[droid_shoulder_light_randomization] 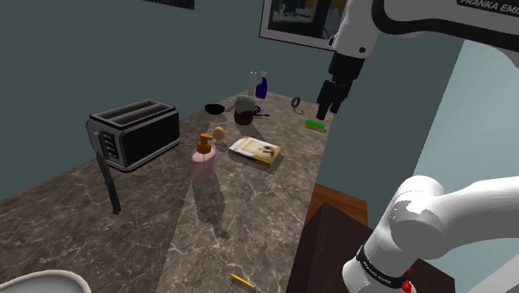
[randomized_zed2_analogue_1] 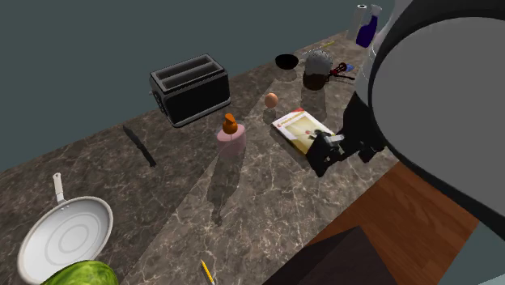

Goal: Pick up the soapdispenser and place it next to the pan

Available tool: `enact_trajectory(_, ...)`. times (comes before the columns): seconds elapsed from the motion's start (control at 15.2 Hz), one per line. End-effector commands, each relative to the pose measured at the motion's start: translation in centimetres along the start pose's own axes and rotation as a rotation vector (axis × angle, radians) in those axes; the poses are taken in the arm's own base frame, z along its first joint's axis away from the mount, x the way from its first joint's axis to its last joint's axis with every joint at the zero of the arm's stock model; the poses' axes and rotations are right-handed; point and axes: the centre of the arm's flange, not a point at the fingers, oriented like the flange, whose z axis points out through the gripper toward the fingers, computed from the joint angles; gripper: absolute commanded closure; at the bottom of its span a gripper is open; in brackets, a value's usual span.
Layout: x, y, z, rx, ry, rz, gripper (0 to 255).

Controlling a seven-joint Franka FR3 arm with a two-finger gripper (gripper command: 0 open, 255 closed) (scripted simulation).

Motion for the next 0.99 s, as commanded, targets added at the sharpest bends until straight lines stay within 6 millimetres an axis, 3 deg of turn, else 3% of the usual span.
enact_trajectory(0.0,0.0,0.0,0.0,0.000,0.000,0.000,0)
enact_trajectory(0.92,15.5,-5.3,8.3,0.004,0.011,-0.002,0)
